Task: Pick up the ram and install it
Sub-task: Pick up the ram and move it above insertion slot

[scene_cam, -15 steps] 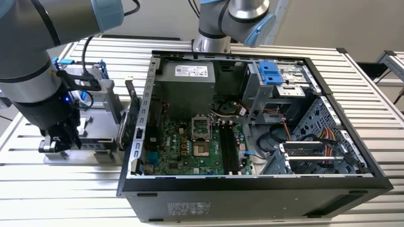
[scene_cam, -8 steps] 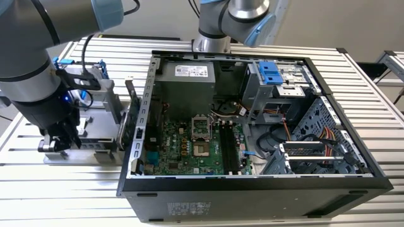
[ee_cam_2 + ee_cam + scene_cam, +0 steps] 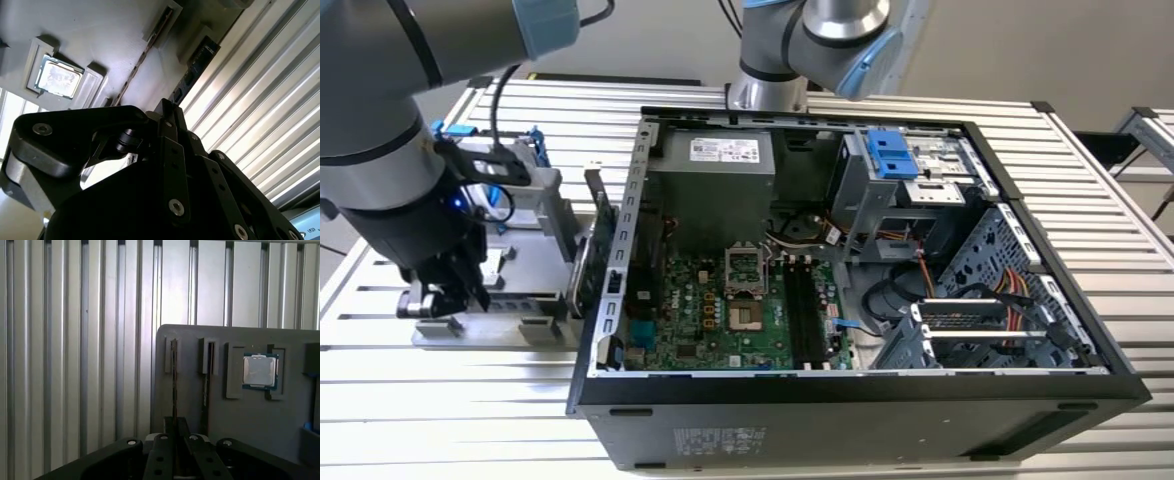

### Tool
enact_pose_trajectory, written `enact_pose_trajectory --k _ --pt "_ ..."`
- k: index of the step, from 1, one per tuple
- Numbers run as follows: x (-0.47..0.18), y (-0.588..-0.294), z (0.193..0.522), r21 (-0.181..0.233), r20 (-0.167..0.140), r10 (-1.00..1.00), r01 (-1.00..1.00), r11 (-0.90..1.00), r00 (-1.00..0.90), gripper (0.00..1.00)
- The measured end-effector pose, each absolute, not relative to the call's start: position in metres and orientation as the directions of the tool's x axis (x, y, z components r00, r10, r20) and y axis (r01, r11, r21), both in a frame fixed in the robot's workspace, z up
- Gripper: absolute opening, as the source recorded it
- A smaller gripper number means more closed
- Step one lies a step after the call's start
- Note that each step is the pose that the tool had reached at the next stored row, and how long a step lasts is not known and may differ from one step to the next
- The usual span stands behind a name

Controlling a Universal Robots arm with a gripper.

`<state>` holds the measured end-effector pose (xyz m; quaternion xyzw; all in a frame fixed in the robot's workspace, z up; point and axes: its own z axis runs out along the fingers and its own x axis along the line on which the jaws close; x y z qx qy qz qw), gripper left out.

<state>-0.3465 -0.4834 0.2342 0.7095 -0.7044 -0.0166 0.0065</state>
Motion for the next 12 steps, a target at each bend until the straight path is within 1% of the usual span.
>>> enact_pose_trajectory --k 12 --pt "-0.3465 -0.4835 0.2444 0.033 -0.015 -1.0 -0.999 -0.008 0.007 0.0"
